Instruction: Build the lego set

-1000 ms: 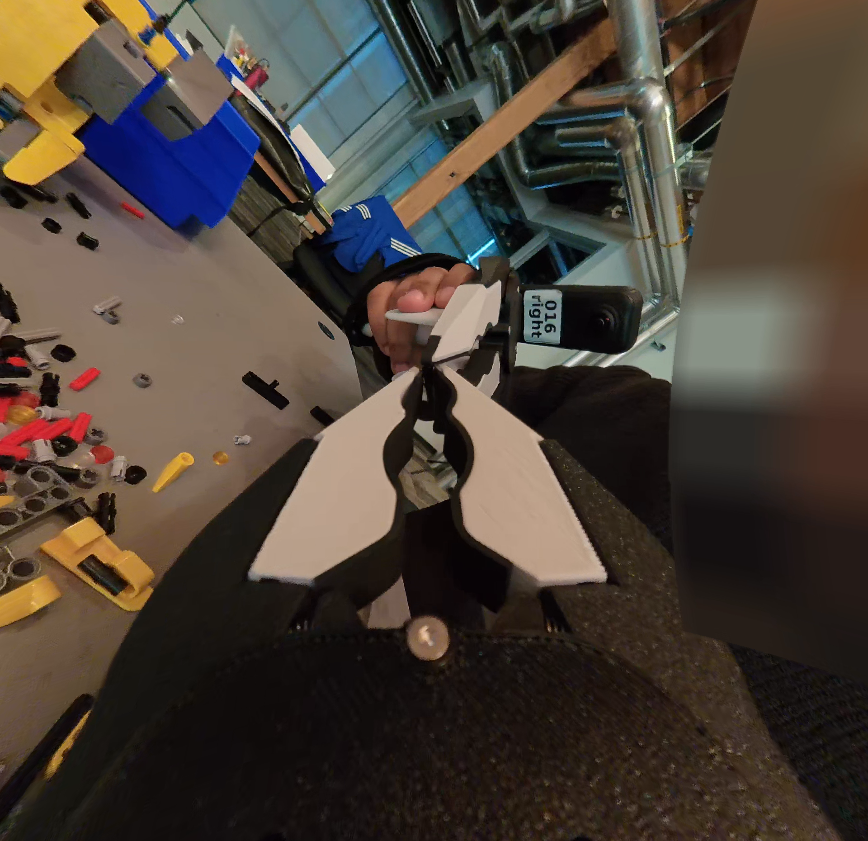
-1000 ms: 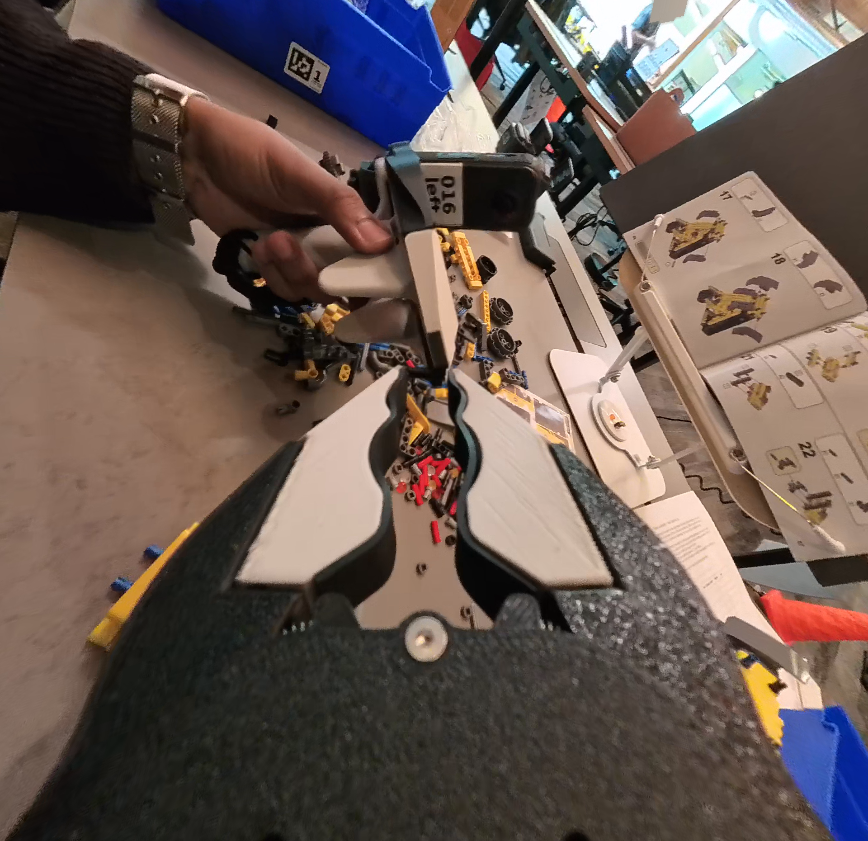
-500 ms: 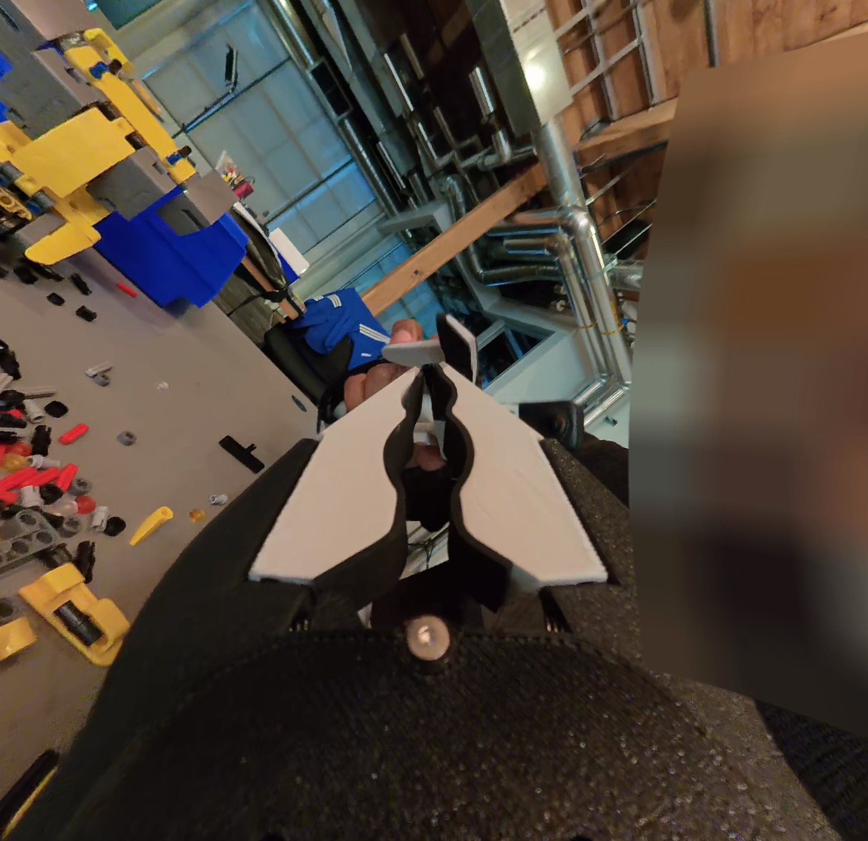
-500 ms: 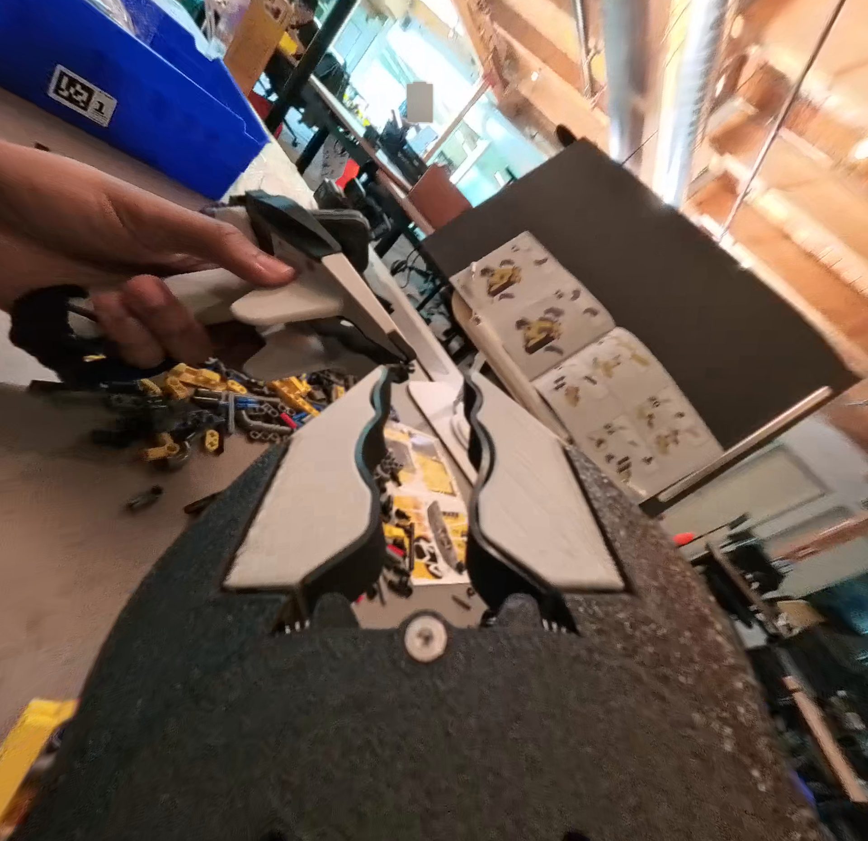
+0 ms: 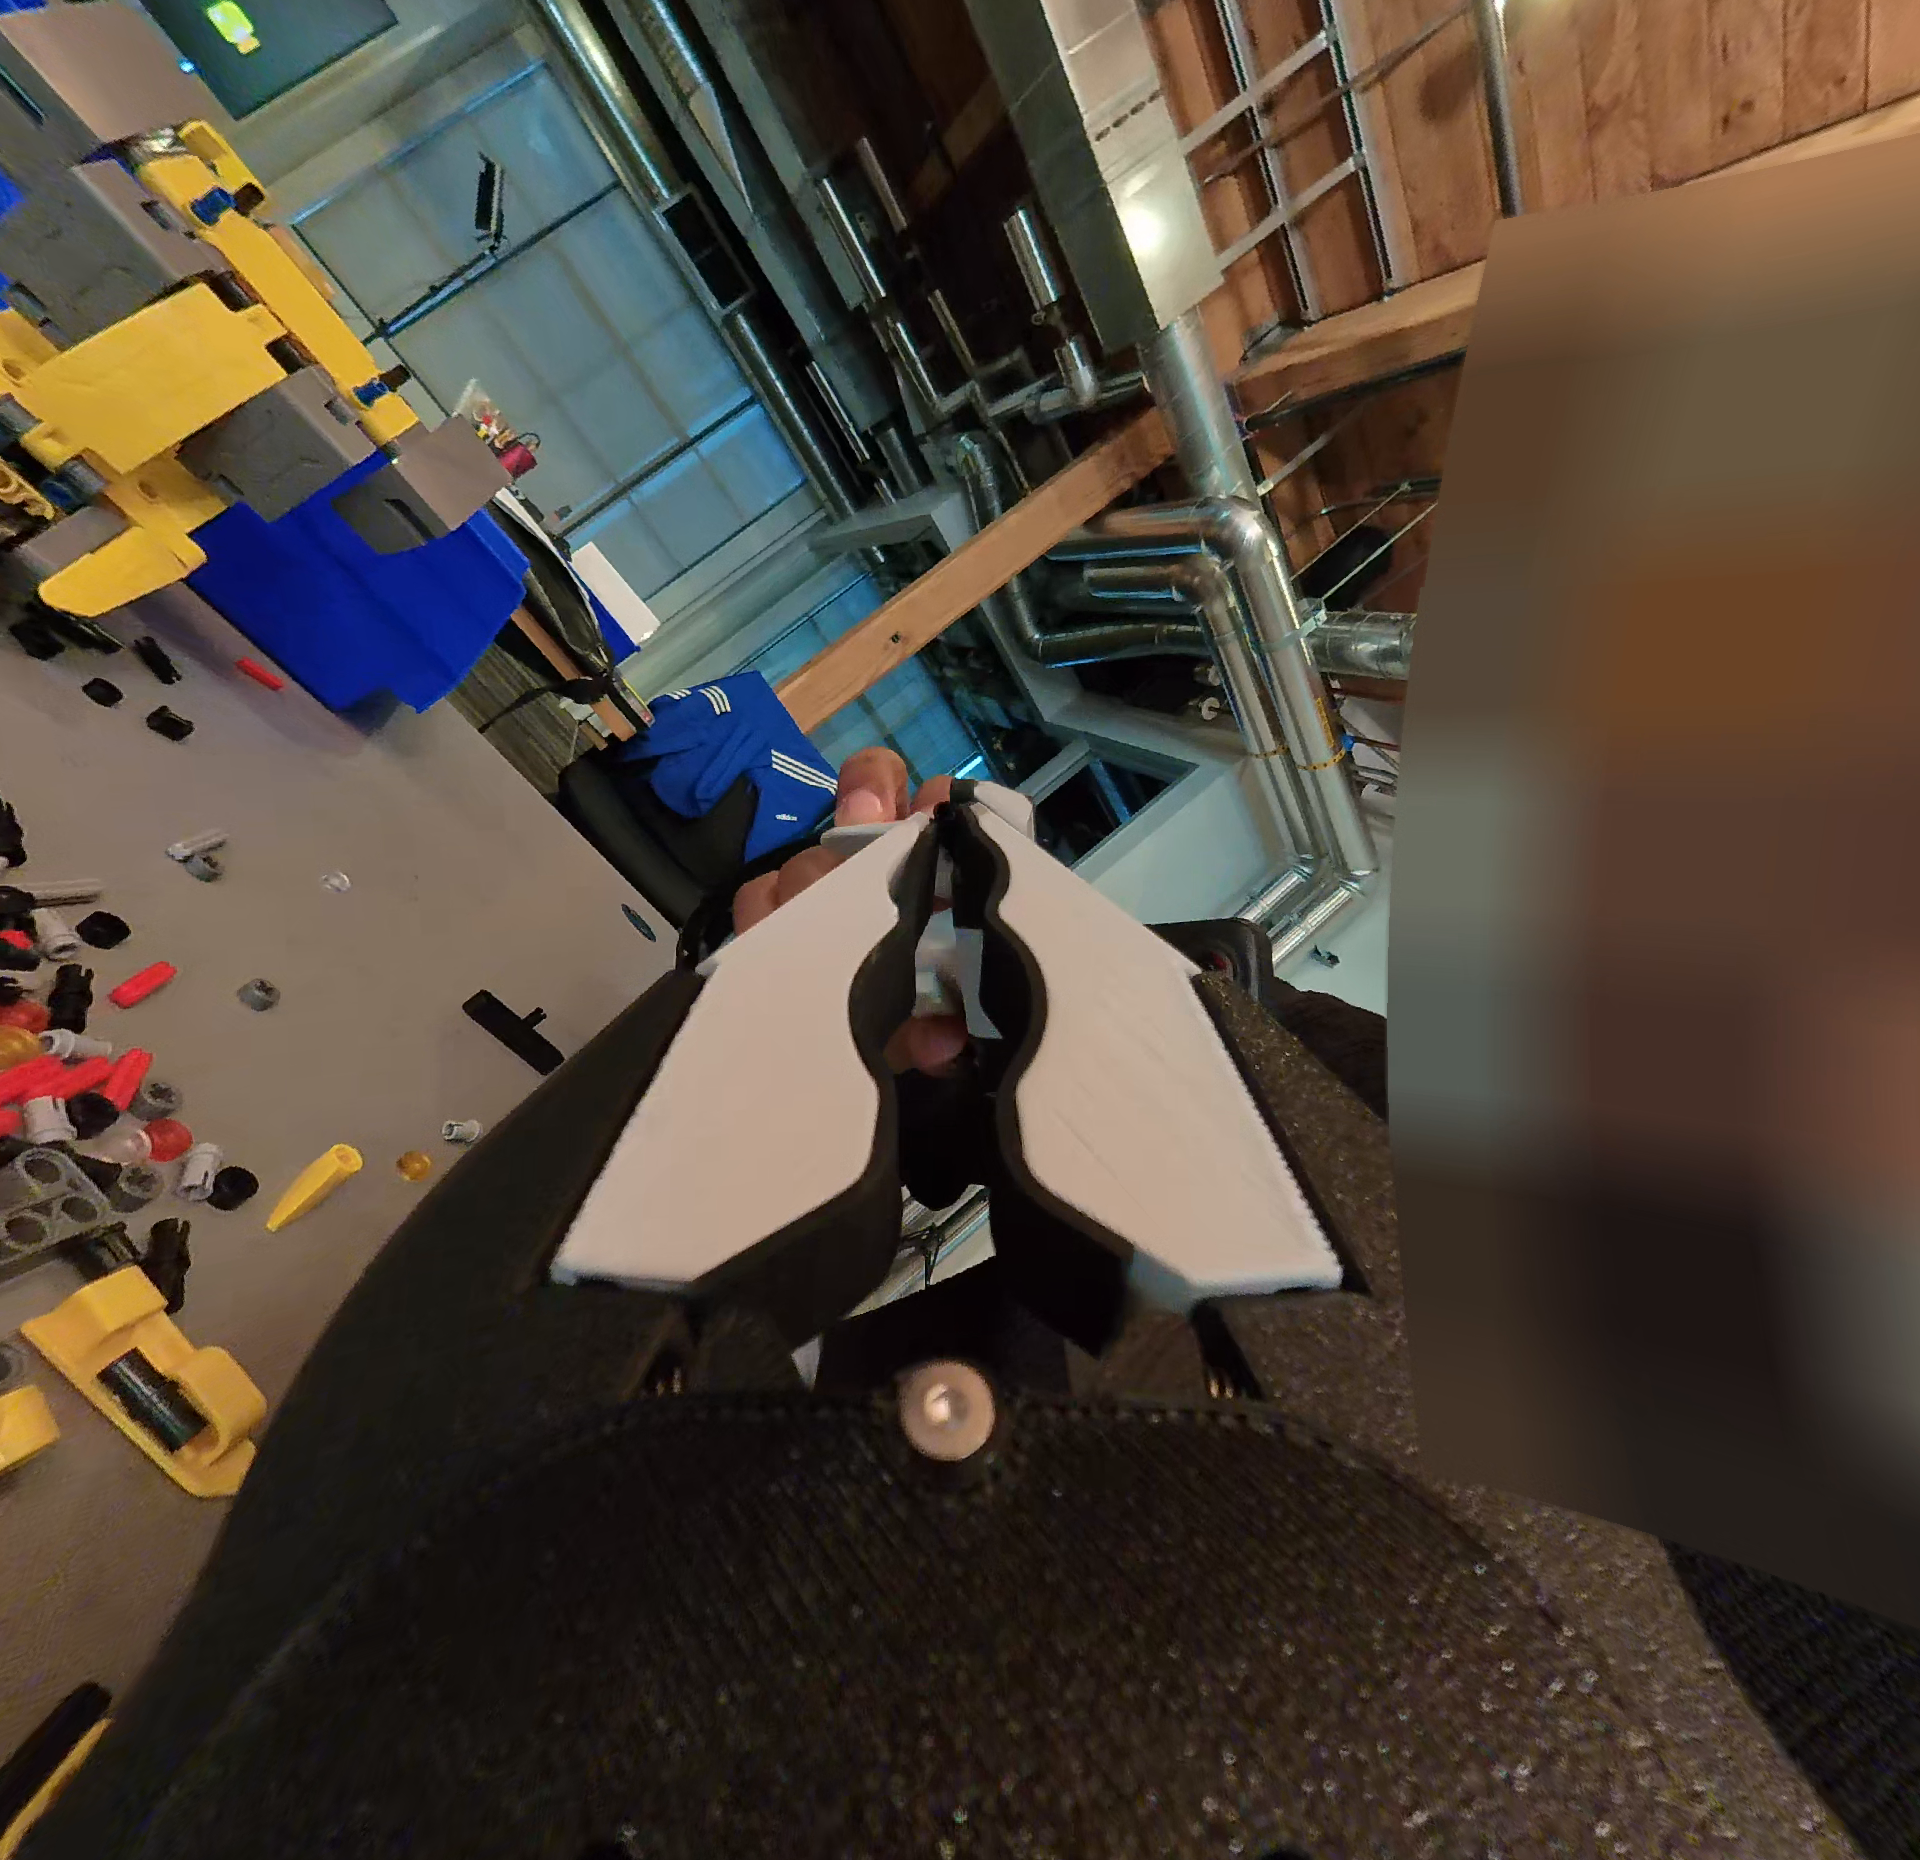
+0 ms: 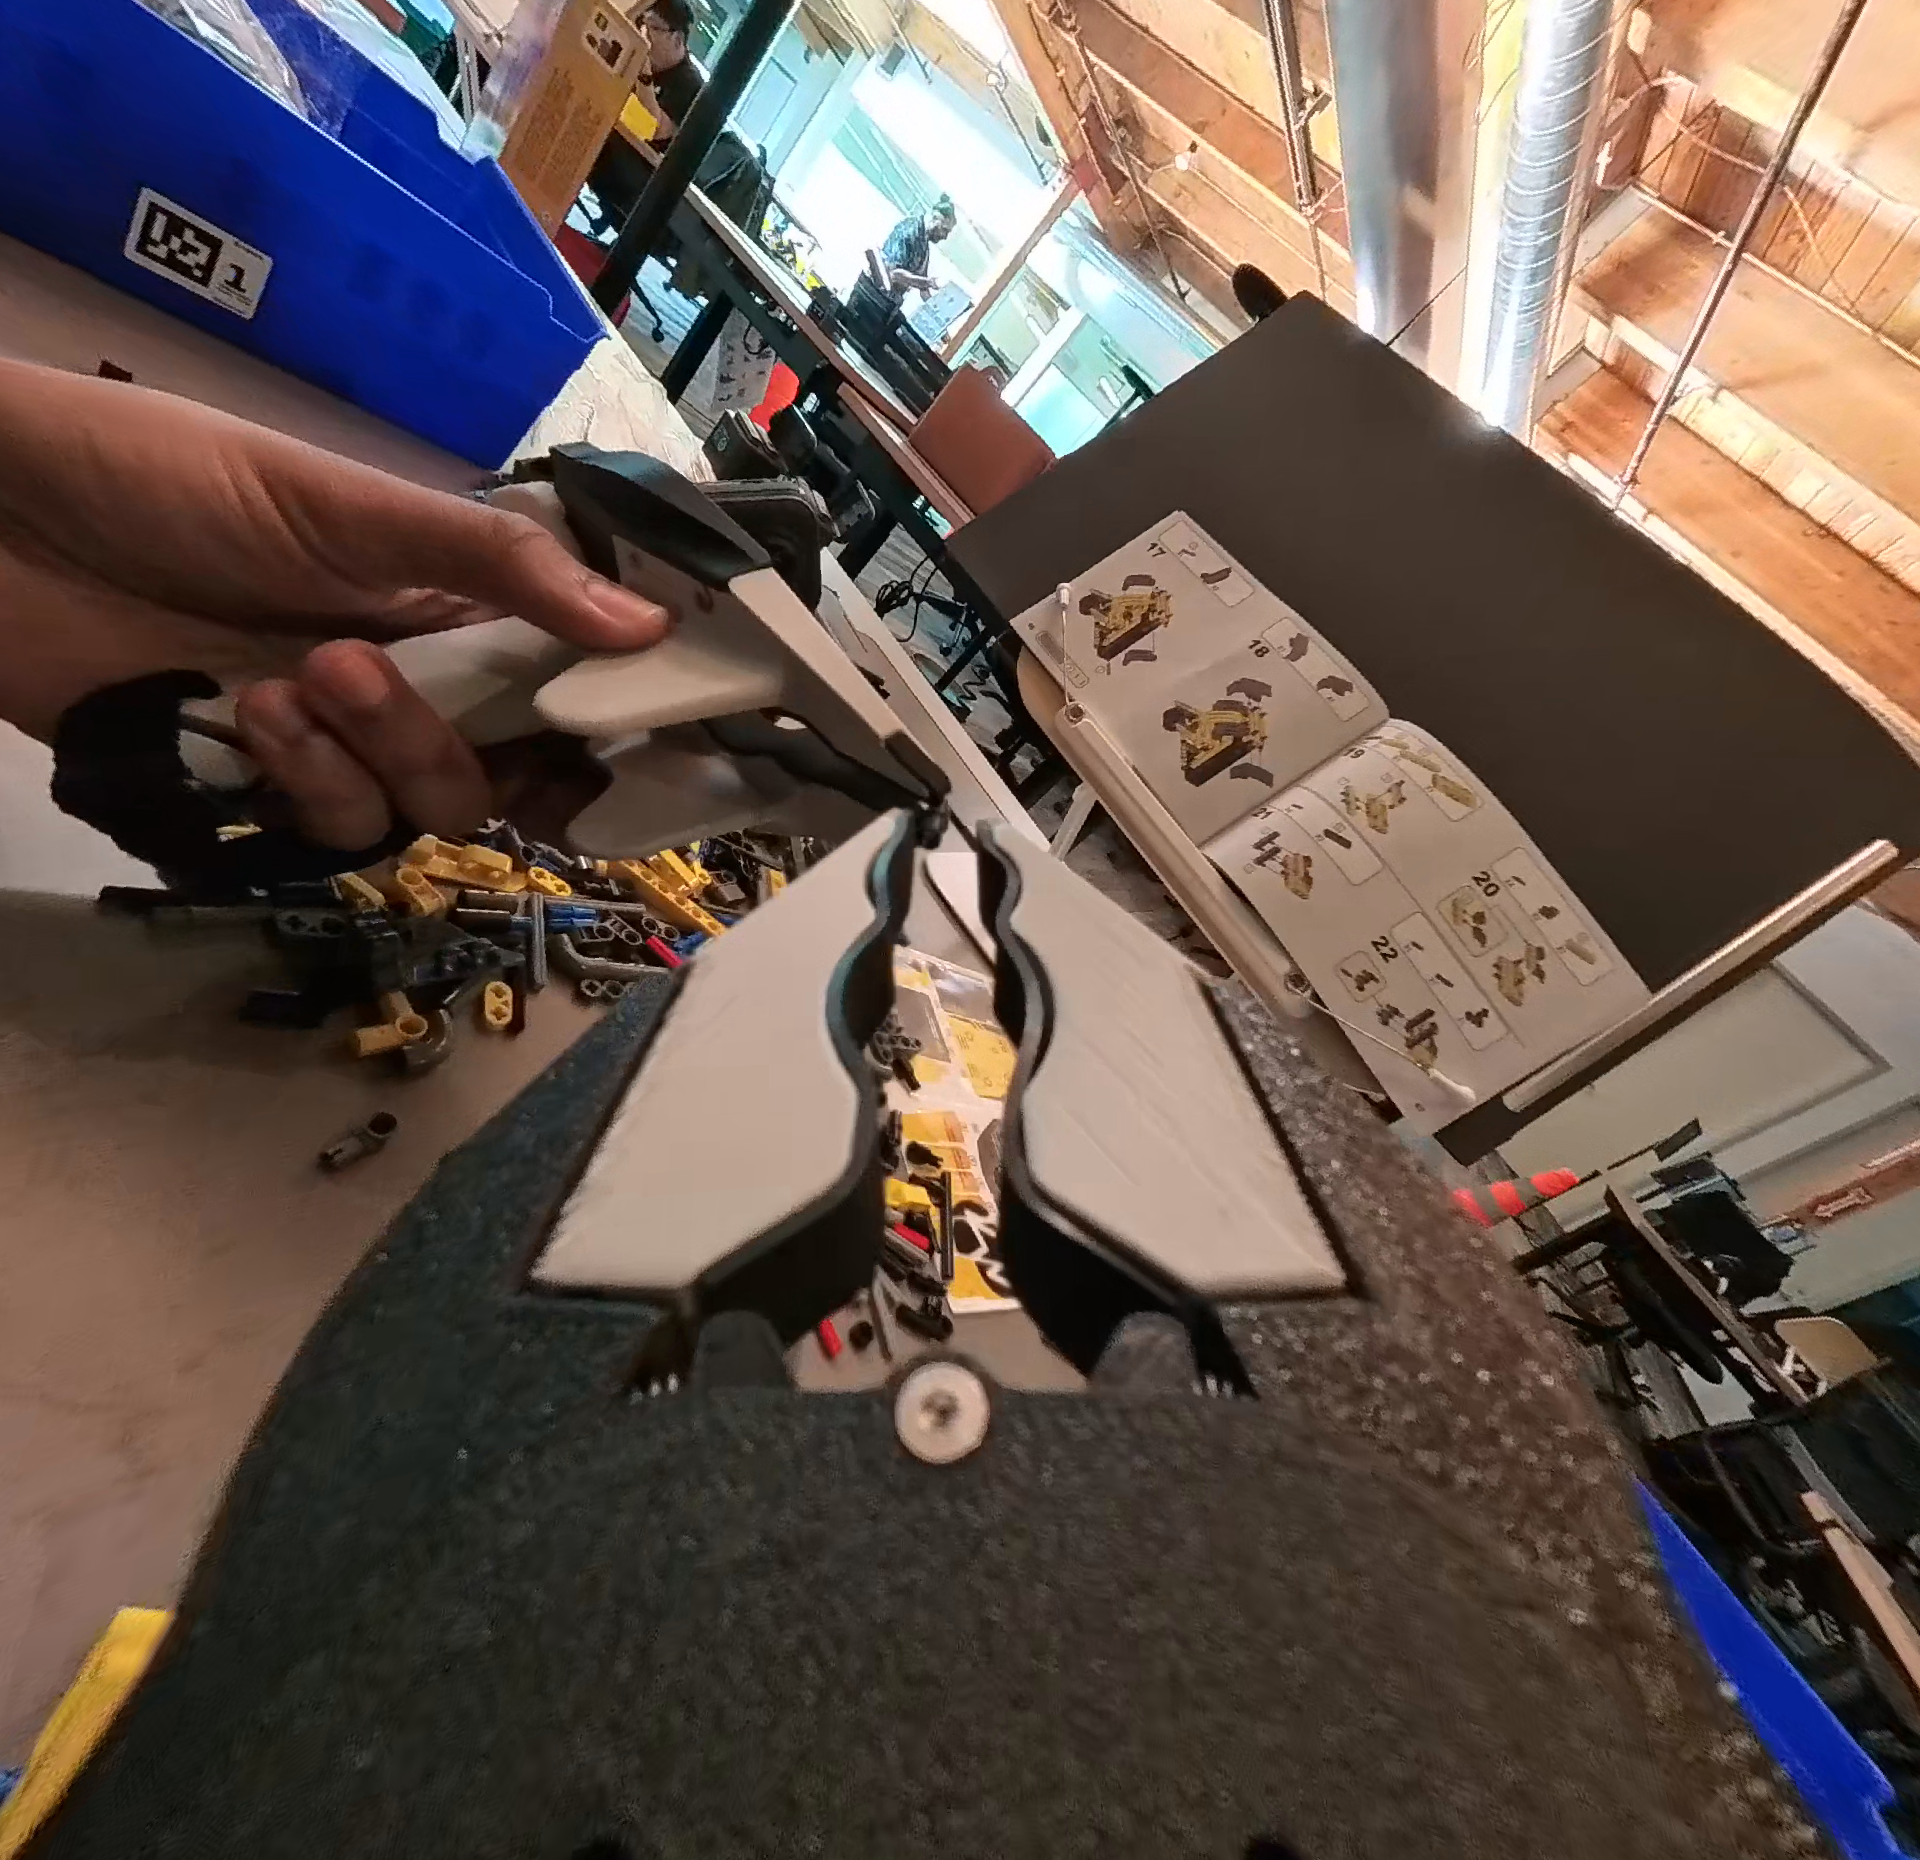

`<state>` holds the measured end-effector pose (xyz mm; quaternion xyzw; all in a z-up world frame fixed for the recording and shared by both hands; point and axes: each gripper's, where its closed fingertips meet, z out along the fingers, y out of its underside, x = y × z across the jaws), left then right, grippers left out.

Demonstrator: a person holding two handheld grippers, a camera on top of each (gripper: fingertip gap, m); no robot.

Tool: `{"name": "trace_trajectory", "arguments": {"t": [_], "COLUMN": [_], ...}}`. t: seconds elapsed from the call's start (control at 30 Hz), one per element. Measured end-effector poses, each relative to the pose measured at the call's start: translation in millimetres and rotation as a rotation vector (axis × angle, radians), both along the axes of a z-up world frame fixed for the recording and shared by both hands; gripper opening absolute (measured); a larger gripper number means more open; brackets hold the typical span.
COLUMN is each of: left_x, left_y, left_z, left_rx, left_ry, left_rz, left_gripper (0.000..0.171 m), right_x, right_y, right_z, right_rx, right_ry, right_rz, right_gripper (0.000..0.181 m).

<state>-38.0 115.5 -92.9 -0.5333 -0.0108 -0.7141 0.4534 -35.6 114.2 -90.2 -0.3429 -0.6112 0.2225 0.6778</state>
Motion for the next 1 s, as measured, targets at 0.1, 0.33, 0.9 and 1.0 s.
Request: {"name": "trace_trajectory", "arguments": {"t": [0.1,0.33,0.9,1.0], "left_x": [3.7,6.0,12.7,11.4], "left_y": [-0.7,-0.5,-3.8,-3.6], "left_z": [-0.2,-2.2,1.4,2.7], "left_rx": [0.002,0.004,0.051,0.047], "left_ry": [0.007,0.041,0.093,0.072], "left_rz": [-0.014,-0.009,-0.001,-0.006], "left_gripper": [0.001,0.001,0.0,0.003], "right_x": [1.6,3.1,6.9,7.2], "right_y": [1.3,-0.5,-1.6,-2.3], "right_z": [0.4,-3.5,-1.3,-1.8], "right_rx": [-0.003,-0.025,-0.144,-0.134], "right_ry": [0.001,-0.031,-0.058,-0.062], "right_rz": [0.005,0.042,0.118,0.118], "right_gripper": [0.005,0.004,0.002,0.002]}}
